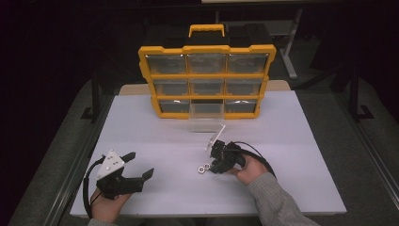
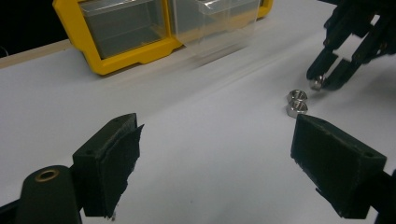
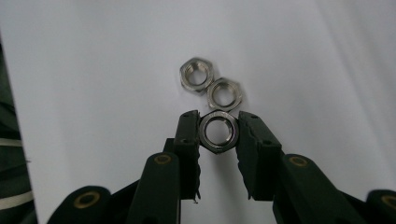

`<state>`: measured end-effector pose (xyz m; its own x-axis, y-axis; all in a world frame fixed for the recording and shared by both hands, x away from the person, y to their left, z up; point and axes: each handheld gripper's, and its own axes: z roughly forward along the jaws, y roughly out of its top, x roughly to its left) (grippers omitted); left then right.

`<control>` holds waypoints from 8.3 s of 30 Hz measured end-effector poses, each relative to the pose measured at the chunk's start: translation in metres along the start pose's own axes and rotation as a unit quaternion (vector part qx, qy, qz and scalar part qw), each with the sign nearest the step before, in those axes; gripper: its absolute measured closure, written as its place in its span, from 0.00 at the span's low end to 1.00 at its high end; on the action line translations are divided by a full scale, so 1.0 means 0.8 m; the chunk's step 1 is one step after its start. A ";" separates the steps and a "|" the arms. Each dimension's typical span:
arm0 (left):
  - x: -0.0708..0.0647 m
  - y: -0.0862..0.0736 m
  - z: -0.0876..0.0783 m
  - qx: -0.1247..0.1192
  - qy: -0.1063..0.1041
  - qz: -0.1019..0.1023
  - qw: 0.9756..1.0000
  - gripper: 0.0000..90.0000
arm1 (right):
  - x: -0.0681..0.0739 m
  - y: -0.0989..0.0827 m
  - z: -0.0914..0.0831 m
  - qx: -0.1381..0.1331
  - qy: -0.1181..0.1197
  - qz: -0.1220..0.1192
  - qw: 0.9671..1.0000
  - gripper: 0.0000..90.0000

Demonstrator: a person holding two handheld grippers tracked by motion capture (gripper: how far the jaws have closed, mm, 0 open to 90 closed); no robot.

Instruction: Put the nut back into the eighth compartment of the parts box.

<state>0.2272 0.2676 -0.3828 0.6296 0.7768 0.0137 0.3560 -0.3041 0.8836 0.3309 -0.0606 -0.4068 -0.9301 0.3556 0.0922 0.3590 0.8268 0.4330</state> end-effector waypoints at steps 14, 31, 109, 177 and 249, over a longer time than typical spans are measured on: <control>0.002 0.001 -0.002 -0.003 0.004 -0.009 1.000 0.17 | -0.041 0.038 -0.081 -0.043 -0.011 0.014 0.999 0.77; 0.004 0.002 -0.005 -0.001 0.002 -0.009 1.000 0.17 | -0.103 0.109 -0.129 -0.049 -0.057 0.043 0.996 0.77; 0.001 0.001 -0.001 -0.004 -0.010 -0.011 1.000 0.17 | -0.031 0.001 -0.012 -0.044 -0.005 0.024 0.999 0.56; 0.004 0.000 -0.004 -0.008 -0.003 -0.021 1.000 0.17 | -0.051 0.037 -0.061 -0.076 0.010 0.004 0.997 0.77; 0.010 -0.001 -0.008 -0.003 -0.006 -0.021 1.000 0.18 | -0.157 0.093 -0.086 -0.078 -0.059 0.107 0.989 0.71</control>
<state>0.2277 0.2777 -0.3800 0.6224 0.7822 -0.0288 0.3782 -0.2682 0.8860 0.4688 -0.0736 -0.3241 -0.8149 0.5716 0.0955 0.5221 0.6527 0.5490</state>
